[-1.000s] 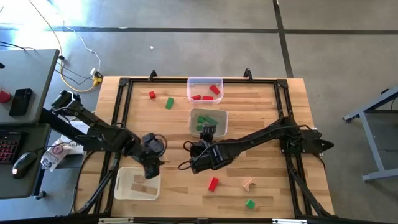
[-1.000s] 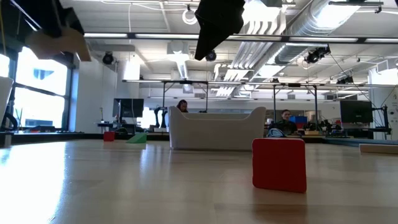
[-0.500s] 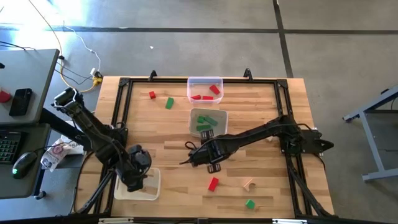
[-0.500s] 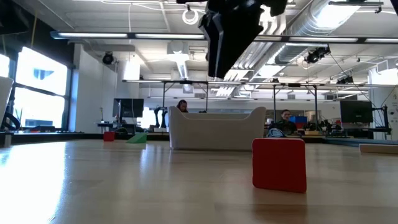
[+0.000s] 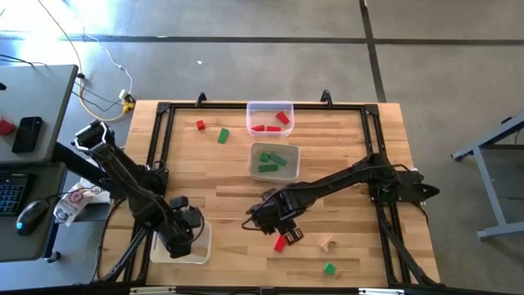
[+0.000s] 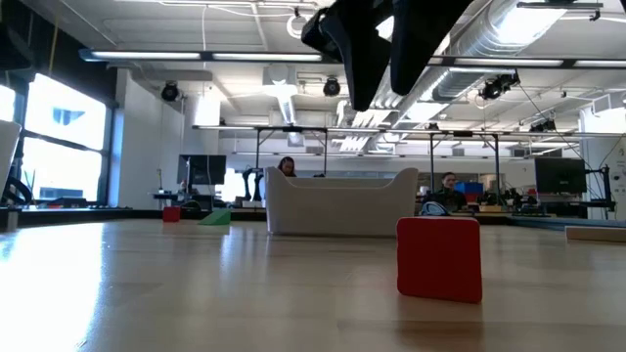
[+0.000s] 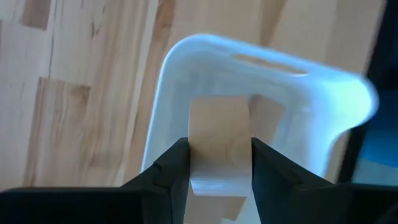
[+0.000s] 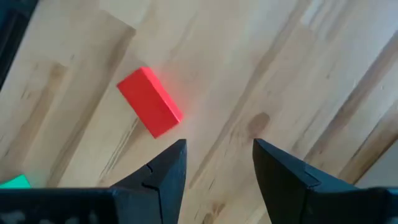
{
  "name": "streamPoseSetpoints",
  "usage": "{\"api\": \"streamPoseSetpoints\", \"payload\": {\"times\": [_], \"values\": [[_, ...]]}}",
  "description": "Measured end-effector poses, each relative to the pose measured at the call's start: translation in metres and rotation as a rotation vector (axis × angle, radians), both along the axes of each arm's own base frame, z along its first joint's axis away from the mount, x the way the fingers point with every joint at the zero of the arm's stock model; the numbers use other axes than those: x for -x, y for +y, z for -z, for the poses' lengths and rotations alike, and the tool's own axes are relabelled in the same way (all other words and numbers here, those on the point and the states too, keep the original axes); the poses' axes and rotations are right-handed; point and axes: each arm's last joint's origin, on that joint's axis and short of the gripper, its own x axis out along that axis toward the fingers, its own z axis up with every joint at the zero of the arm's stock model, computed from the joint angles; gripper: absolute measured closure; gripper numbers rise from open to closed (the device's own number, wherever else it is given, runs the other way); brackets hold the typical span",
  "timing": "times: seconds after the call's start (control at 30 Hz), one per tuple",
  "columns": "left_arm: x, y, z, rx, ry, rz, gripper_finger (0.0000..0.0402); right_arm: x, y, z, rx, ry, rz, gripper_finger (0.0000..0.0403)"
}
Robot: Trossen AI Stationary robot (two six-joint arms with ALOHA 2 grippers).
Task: Sort & place blocks by color
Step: Put the brown half circle block into the bottom white bin, then put the bottom red rectangular block into the transparent bin
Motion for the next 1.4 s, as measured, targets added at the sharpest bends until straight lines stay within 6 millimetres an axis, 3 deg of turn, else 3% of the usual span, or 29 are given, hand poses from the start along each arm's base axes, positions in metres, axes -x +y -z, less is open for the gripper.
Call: {"api": "streamPoseSetpoints", "payload": {"times": [0.33,0.73,0.97,1.4], "values": [[-0.005,-0.004,0.011,-0.034,0.036,0.009,0.024,0.009,0.023,0.0,0.008,-0.009,-0.095,0.0233],[-0.004,-0.005,0.013,-0.018,0.062,0.017,0.0172,0.021,0.043,0.033,0.068,-0.008,-0.184,0.0233],[-0.009,0.002,0.012,0.057,0.119,-0.005,0.0168,0.021,0.046,0.038,0.061,-0.029,-0.191,0.0233],[-0.02,0.017,0.012,0.032,0.106,0.043,0.0167,0.019,0.061,0.054,0.057,-0.032,-0.288,0.0233]]}}
